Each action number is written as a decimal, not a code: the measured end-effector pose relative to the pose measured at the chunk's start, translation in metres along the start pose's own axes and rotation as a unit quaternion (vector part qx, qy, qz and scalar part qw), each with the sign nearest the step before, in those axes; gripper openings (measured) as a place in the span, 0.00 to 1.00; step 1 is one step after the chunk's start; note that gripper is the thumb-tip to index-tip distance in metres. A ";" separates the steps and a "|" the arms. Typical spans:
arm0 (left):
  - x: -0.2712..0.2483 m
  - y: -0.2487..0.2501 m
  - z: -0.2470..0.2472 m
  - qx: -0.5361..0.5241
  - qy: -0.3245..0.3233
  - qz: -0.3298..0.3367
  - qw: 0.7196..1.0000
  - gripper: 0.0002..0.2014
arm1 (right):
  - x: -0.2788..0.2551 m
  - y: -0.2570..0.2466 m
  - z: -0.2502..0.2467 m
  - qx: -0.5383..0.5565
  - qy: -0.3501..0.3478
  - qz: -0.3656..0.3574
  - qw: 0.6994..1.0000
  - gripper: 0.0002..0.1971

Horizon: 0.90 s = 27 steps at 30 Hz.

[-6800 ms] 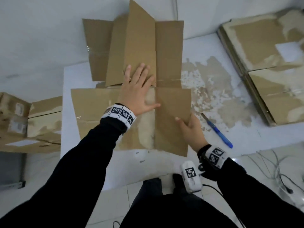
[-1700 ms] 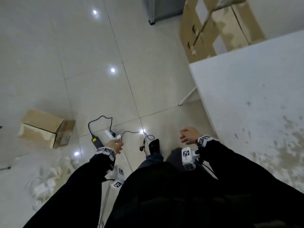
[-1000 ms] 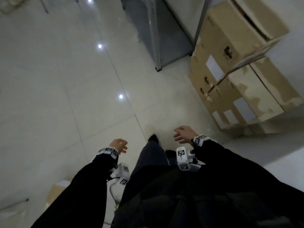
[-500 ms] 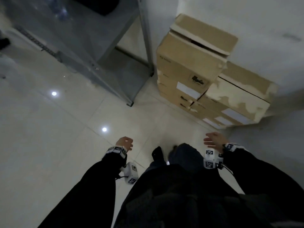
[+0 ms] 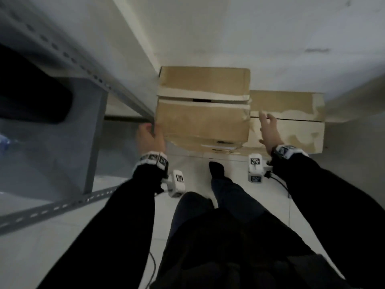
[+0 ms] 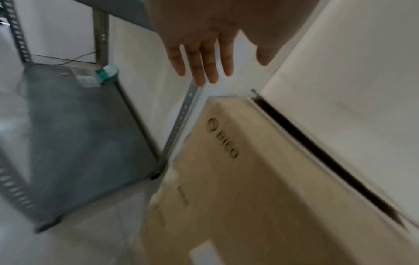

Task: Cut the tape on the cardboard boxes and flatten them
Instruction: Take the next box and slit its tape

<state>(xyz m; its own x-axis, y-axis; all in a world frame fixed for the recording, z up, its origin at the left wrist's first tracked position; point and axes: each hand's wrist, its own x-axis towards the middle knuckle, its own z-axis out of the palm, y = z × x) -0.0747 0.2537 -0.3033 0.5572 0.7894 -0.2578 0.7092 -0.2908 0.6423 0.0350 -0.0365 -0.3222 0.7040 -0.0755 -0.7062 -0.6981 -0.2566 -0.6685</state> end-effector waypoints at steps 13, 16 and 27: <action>0.135 0.029 0.057 0.116 -0.256 -0.100 0.954 0.39 | 0.062 -0.017 0.054 -0.024 -0.035 -0.006 0.999 0.34; 0.130 0.030 0.048 0.091 -0.268 -0.095 0.954 0.37 | 0.055 -0.018 0.053 0.005 -0.060 -0.002 0.998 0.44; 0.008 0.057 -0.054 -0.078 -0.259 -0.034 0.962 0.38 | -0.103 -0.004 -0.014 0.082 0.002 -0.112 0.990 0.31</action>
<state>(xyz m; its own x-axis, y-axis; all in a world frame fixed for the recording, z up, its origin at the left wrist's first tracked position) -0.0531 0.2731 -0.2300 0.6807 0.4167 -0.6025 0.7008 -0.1308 0.7013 -0.0328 -0.0416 -0.2439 0.8440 -0.0389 -0.5349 -0.5358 -0.1069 -0.8376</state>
